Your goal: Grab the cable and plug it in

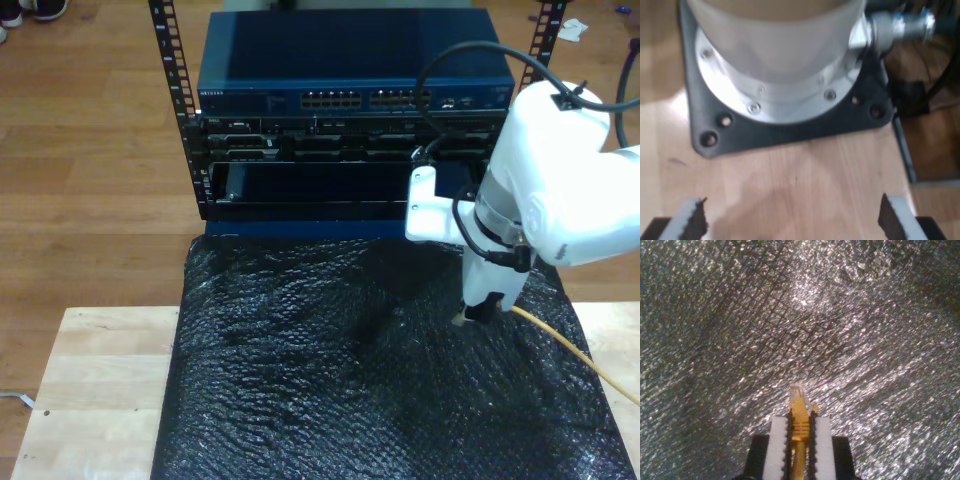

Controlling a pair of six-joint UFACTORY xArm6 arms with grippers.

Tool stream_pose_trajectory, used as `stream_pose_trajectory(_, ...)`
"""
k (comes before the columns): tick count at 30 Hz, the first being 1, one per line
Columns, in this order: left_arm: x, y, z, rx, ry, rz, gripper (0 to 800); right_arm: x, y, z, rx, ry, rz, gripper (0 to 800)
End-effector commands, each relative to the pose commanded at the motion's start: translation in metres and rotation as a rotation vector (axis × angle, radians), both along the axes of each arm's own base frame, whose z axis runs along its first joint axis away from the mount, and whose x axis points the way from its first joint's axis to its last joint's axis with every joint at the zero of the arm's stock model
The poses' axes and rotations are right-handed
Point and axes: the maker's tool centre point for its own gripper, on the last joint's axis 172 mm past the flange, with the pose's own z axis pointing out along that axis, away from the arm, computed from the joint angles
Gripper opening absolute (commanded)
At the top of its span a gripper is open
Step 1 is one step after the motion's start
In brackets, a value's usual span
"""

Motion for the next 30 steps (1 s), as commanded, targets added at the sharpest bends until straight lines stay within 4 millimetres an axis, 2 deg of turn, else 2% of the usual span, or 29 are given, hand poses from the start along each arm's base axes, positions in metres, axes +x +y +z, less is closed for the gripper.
stream_pose_trajectory(3, -0.001, -0.001, -0.003, 0.001, -0.003, -0.001, 800, 0.010, 0.002, -0.008, 0.006, -0.019, -0.006, 0)
stream_pose_trajectory(5, 0.000, -0.004, -0.005, -0.003, -0.005, 0.001, 800, 0.019, 0.007, -0.006, 0.015, -0.051, -0.004, 0)
stream_pose_trajectory(12, -0.001, -0.007, -0.016, 0.010, -0.006, -0.002, 800, 0.055, 0.016, 0.018, 0.047, -0.189, -0.009, 0)
stream_pose_trajectory(15, -0.001, -0.007, -0.018, 0.016, -0.008, 0.002, 800, 0.068, 0.017, 0.029, 0.011, -0.265, 0.044, 0)
stream_pose_trajectory(22, -0.001, -0.007, -0.018, 0.015, -0.009, 0.001, 800, 0.078, 0.040, 0.034, -0.018, -0.370, 0.140, 0)
stream_pose_trajectory(30, -0.001, -0.007, -0.018, 0.015, -0.009, 0.001, 800, 0.104, 0.049, 0.062, -0.033, -0.512, 0.181, 1)
